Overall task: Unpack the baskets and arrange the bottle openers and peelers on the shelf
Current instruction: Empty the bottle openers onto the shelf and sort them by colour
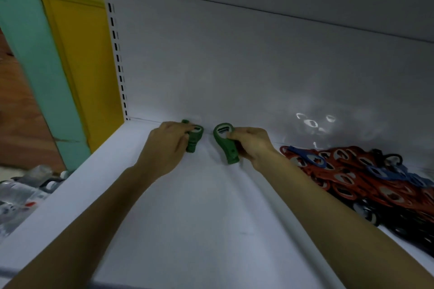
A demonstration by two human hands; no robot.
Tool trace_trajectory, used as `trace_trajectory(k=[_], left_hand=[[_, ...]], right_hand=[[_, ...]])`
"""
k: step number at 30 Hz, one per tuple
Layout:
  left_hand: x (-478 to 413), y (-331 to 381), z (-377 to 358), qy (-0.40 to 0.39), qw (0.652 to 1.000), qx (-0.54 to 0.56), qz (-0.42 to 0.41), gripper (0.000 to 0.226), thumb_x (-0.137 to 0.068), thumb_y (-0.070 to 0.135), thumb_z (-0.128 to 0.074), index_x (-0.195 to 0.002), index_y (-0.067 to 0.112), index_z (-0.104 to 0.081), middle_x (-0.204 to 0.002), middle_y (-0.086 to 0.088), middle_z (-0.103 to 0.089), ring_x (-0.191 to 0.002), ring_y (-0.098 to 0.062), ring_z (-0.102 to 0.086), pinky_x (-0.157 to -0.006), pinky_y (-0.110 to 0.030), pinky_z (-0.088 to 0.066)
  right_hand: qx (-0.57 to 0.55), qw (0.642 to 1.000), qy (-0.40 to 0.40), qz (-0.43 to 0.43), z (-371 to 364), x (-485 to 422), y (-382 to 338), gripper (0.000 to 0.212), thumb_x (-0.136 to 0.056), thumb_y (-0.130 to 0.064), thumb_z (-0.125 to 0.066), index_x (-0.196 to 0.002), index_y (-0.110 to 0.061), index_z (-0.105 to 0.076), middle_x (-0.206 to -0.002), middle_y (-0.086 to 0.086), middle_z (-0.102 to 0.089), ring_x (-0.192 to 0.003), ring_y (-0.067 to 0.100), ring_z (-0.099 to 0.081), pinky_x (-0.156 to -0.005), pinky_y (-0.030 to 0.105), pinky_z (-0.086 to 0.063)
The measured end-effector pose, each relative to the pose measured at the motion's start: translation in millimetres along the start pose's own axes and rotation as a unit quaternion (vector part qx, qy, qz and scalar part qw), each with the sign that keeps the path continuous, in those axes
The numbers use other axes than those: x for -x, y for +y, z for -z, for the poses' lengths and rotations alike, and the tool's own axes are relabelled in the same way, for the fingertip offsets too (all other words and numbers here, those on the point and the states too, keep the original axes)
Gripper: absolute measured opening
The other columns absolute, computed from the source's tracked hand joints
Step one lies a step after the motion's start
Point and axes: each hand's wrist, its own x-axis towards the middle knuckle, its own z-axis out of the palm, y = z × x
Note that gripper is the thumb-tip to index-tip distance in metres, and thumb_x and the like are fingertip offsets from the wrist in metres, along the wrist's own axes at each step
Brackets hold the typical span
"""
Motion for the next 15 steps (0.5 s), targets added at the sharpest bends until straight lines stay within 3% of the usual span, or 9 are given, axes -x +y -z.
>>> trace_trajectory(k=[2, 3, 5, 6, 9, 11, 13, 15], left_hand=[[6, 1, -3, 0.025, 1.000, 0.012, -0.011, 0.029, -0.092, 0.002, -0.054, -0.120, 0.003, -0.062, -0.115, -0.017, -0.065, -0.105, -0.035, -0.058, -0.092, -0.042, -0.048], [6, 2, -3, 0.035, 0.999, 0.027, -0.010, 0.030, -0.092, 0.005, -0.054, -0.121, 0.004, -0.061, -0.116, -0.015, -0.064, -0.107, -0.032, -0.057, -0.094, -0.036, -0.048], [5, 9, -1, 0.075, 0.994, 0.084, 0.015, 0.029, -0.095, 0.014, -0.053, -0.121, 0.005, -0.060, -0.114, -0.009, -0.063, -0.104, -0.021, -0.056, -0.090, -0.006, -0.040], [5, 16, 1, 0.100, 0.986, 0.126, 0.036, 0.029, -0.095, 0.017, -0.053, -0.121, 0.006, -0.059, -0.110, -0.005, -0.064, -0.099, -0.014, -0.056, -0.083, 0.001, -0.038], [8, 36, 4, 0.121, 0.966, 0.218, 0.066, 0.029, -0.095, 0.023, -0.052, -0.121, 0.010, -0.058, -0.099, 0.008, -0.063, -0.089, -0.005, -0.060, -0.075, -0.006, -0.047], [8, 41, 5, 0.102, 0.957, 0.253, 0.099, 0.034, -0.095, 0.025, -0.053, -0.126, 0.013, -0.055, -0.104, 0.009, -0.062, -0.091, -0.003, -0.060, -0.078, -0.013, -0.050], [2, 43, 10, 0.034, 0.927, 0.337, 0.162, 0.038, -0.091, 0.028, -0.059, -0.127, 0.016, -0.055, -0.107, 0.006, -0.066, -0.093, -0.004, -0.063, -0.078, -0.018, -0.053], [-4, 45, 15, -0.065, 0.888, 0.412, 0.194, 0.027, -0.085, 0.023, -0.067, -0.112, 0.019, -0.066, -0.100, -0.001, -0.072, -0.088, -0.012, -0.069, -0.074, -0.023, -0.057]], right_hand=[[0.088, 0.995, -0.018, 0.033, -5, -1, 2, 0.037, -0.078, -0.003, -0.074, -0.114, -0.002, -0.063, -0.107, 0.015, -0.066, -0.092, 0.024, -0.066, -0.075, 0.027, -0.056], [0.108, 0.993, -0.026, 0.041, -6, 0, 4, 0.037, -0.079, -0.003, -0.074, -0.114, -0.002, -0.063, -0.105, 0.013, -0.067, -0.087, 0.021, -0.066, -0.069, 0.023, -0.056], [0.070, 0.996, -0.039, 0.034, -7, 2, 6, 0.025, -0.080, -0.002, -0.071, -0.105, -0.003, -0.066, -0.097, 0.012, -0.070, -0.077, 0.017, -0.067, -0.064, 0.021, -0.057], [0.018, 0.998, -0.050, 0.024, -7, 5, 6, 0.018, -0.081, -0.002, -0.070, -0.099, -0.004, -0.069, -0.092, 0.012, -0.072, -0.075, 0.018, -0.068, -0.066, 0.024, -0.057], [-0.059, 0.993, -0.099, 0.031, -3, 14, 4, 0.013, -0.082, -0.002, -0.068, -0.094, -0.006, -0.070, -0.086, 0.008, -0.074, -0.076, 0.018, -0.069, -0.069, 0.028, -0.057], [0.040, 0.987, -0.128, 0.086, 2, 23, 0, 0.020, -0.082, 0.000, -0.067, -0.097, -0.012, -0.069, -0.085, 0.003, -0.074, -0.073, 0.010, -0.070, -0.063, 0.020, -0.054], [0.163, 0.965, -0.154, 0.138, 6, 32, -8, 0.028, -0.080, 0.003, -0.068, -0.099, -0.018, -0.065, -0.088, 0.003, -0.073, -0.075, 0.009, -0.069, -0.064, 0.019, -0.056], [0.225, 0.944, -0.185, 0.154, 10, 39, -16, 0.034, -0.080, 0.003, -0.068, -0.100, -0.022, -0.058, -0.091, 0.006, -0.071, -0.076, 0.014, -0.068, -0.068, 0.023, -0.056]])
